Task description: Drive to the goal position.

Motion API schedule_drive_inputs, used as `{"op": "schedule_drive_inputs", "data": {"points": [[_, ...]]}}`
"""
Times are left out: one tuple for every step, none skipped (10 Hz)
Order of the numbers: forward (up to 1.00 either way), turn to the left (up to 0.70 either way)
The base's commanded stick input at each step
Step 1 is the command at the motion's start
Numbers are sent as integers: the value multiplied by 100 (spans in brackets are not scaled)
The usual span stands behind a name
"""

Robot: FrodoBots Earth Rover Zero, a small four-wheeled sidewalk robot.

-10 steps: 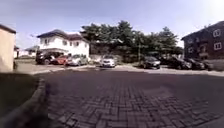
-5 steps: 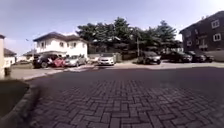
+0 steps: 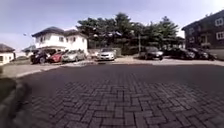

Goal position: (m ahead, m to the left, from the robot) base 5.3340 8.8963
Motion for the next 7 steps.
{"op": "schedule_drive_inputs", "data": {"points": [[70, 0], [70, 10], [70, 35], [70, 35], [70, 35], [70, 35], [70, 35]]}}
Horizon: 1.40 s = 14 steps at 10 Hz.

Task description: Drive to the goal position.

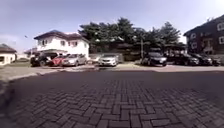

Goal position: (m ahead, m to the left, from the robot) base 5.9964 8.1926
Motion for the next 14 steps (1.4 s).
{"op": "schedule_drive_inputs", "data": {"points": [[70, 35], [70, 35], [70, 35], [70, 35], [70, 35], [70, 35], [70, 35], [70, 35], [70, 35], [70, 35], [70, 35], [70, 35], [70, 18], [70, 0]]}}
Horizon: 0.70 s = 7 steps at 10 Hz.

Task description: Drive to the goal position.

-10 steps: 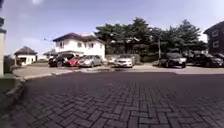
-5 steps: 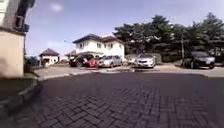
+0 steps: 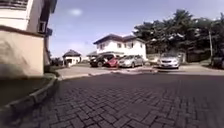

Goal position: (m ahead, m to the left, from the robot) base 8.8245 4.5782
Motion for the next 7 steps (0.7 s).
{"op": "schedule_drive_inputs", "data": {"points": [[70, 0], [70, 0], [70, 0], [70, 0], [70, 0], [70, 0], [70, 0]]}}
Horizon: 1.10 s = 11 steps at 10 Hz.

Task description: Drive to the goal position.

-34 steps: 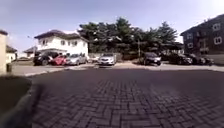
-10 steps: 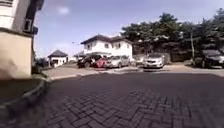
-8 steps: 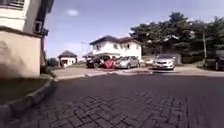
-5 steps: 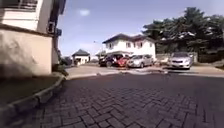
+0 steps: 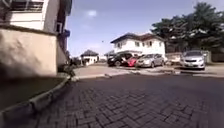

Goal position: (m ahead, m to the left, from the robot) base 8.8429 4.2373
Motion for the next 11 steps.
{"op": "schedule_drive_inputs", "data": {"points": [[70, 0], [70, 0], [70, 0], [70, 0], [70, 0], [70, 0], [70, 0], [70, 0], [70, 0], [70, 0], [70, 0]]}}
